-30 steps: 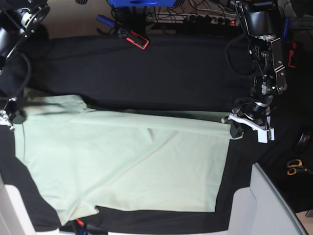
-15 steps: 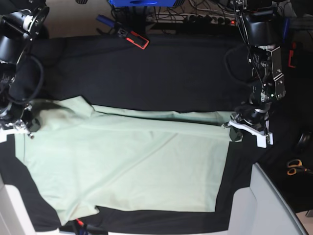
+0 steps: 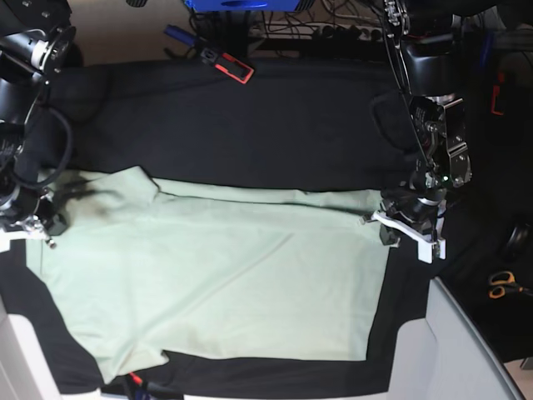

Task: Fold the T-shirt properly
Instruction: 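Lay the shoulder edge down onto the shirt body with both grippers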

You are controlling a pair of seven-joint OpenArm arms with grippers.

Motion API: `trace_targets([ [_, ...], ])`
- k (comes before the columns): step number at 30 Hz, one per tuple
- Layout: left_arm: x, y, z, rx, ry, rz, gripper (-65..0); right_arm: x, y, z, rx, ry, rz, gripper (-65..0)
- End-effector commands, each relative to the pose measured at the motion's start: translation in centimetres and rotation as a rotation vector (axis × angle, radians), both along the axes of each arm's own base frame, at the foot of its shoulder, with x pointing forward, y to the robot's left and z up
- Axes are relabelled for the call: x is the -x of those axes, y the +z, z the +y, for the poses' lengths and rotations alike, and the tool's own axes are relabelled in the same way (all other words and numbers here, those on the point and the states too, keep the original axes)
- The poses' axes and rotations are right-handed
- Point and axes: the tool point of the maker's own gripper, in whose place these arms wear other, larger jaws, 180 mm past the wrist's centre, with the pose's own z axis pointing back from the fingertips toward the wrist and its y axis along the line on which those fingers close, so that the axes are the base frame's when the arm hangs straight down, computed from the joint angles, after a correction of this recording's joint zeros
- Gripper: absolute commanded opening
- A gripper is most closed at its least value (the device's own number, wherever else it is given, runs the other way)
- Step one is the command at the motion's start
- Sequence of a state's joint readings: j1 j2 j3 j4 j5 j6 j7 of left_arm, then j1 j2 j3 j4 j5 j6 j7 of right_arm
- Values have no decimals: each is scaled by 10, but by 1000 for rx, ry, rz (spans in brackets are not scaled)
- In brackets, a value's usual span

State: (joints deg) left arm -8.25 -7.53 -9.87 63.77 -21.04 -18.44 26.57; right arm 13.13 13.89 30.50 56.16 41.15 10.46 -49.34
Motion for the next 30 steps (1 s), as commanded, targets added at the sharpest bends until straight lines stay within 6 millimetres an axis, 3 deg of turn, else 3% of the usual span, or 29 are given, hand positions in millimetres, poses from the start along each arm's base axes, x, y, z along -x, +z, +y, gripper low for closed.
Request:
trace_targets([
  [1,-19,23,5,-10,1,-73,-650,-16,20,-12,25,-19,-70,-650],
  [13,-26,14,4,13,9,-46,-650,-23,26,-24,62,-78,-128,-635],
  [15,-32,19,4,12,9,-58,-630,-23,26,-23,57,-81,-134,-573],
  [20,-34,24,8,8,18,-68,-413,-24,28,-24,61,-91,-146,-270],
  [22,-34,24,9,6,18,-68,-380,-23,27,-24,61,-91,-144,-203],
  [26,-33,25,18,-5,24,-69,-363,-17,29,-23,81,-65,-157,-221],
  [30,-21,31,28,-54,14,-79,-371,-7,46,-1,118,31,-216,-261],
])
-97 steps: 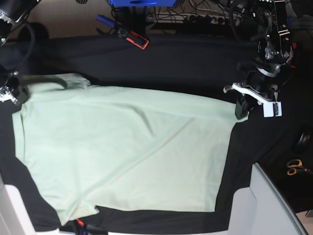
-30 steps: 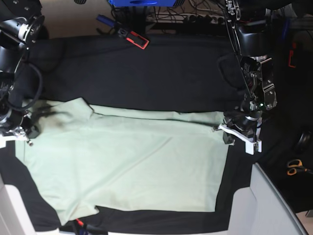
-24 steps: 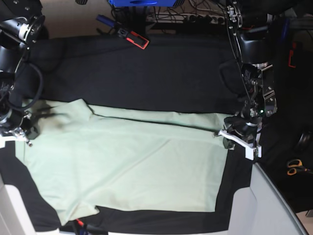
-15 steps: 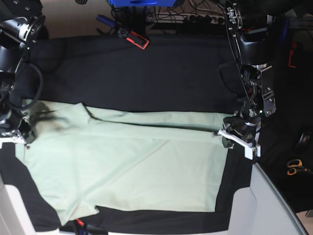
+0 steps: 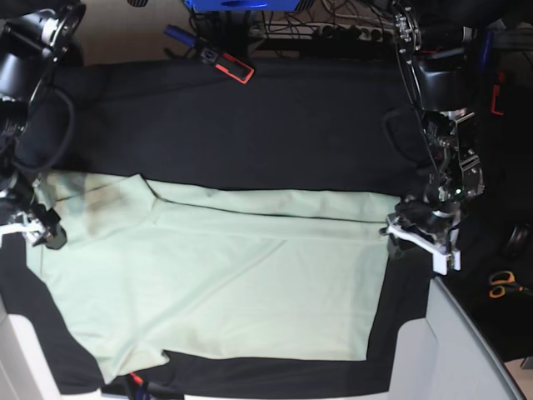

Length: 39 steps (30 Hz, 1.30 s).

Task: Fold the T-shirt properly
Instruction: 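Lay the shoulder edge down onto the shirt body with both grippers, then open both grippers and raise them away from the shirt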

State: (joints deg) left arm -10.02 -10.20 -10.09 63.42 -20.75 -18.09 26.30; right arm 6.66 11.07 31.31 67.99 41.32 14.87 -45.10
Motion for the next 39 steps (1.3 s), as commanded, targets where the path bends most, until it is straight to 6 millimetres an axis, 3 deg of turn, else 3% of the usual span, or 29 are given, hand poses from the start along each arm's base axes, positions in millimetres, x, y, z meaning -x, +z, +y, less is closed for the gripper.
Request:
trace_targets([
  [1,-2,18,7,-21,-7,-57,-371,-7,19,1,16,19,-56,-276],
  [4,21,21,7,-68,-32,-62,-430,12,12,32,-17,68,-22,-309],
  [8,57,9,5,-92,-52,-20,-650,49,-17,59,-128,21,51,-312],
  [12,90,-6,22,-92,4,33,-650,76,-39,86,-197,6,108,-312],
  [20,125,-18,50,-95,93,84,-650,86,-67,107,-285,4,183,-310],
  [24,127,-13,52,-108,93,75,-650,82,-75,111,-308,-10,191,-310],
  [39,125,-9,52,-114,88,64,-650,66,-67,117,-322,6,165,-310],
])
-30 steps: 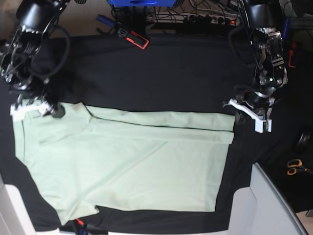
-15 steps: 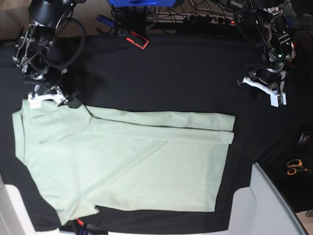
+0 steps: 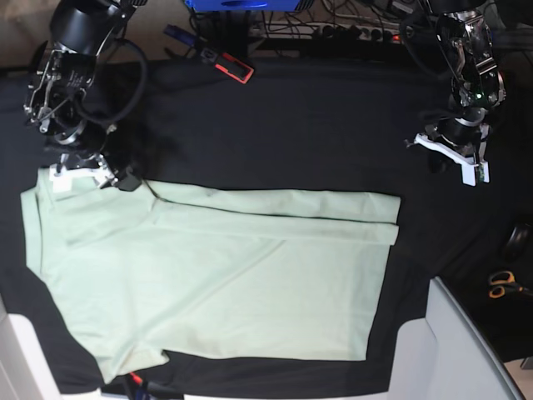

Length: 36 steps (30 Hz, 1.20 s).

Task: Fold the T-shirt properly
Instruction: 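Open both grippers and raise them away from the shirt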

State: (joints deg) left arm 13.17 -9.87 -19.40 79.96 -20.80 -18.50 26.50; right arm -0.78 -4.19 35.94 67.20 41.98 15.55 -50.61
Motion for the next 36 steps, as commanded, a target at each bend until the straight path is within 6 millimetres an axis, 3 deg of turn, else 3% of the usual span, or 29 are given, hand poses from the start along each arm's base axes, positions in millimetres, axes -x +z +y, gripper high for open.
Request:
trace_targets([
  [1,-9,12,5,-13,-5,-46,-650,-8,6,2,-5,6,-20,-310],
  [8,-9,12,4,-12,-6,-45,-650,-14,10,7,-16,11,-31,-312],
  [14,-9,12,5,-13,-4,-45,-650,-22,13,29,-15,83,-47,-315],
  [20,-9,11,5,-12,-4,-44,-650,-27,15,22,0,60,-65,-435],
  [27,-9,11,5,-12,-4,-44,-650,-25,14,21,1,61,-60,-434],
  [36,-9,11,5,-12,-4,-44,-650,5,-3,23,-8,49,-2,-432],
])
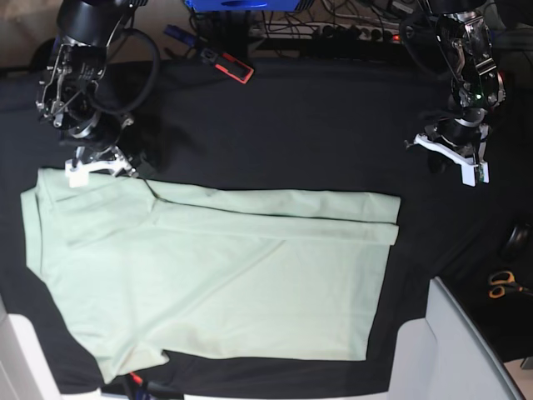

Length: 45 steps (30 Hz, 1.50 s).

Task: Fold the T-shirt properly
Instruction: 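Open both grippers and raise them away from the shirt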

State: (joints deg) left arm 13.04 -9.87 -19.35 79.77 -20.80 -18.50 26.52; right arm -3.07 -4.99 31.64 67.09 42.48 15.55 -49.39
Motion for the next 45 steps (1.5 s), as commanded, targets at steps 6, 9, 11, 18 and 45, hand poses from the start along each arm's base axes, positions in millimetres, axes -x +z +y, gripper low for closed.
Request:
trace_targets([
  [6,-8,12,5,-14,-4,-45,-650,-13,2,-6,9,-27,-27,-432],
  [9,-8,12,5,-14,-4,-45,-650,-19,5,-7,13,-28,-38,-434],
  [11,-8,12,5,-14,-4,-45,-650,-20,6,-8,16,-31,-42,-435],
  [18,-7,11,5,-14,-4,-42,-650,-25,9,-15,31,-31,-53,-438],
  [45,-6,11,5,-14,-4,-39,-647,1,17,-31,-47,-109,-25,-390],
])
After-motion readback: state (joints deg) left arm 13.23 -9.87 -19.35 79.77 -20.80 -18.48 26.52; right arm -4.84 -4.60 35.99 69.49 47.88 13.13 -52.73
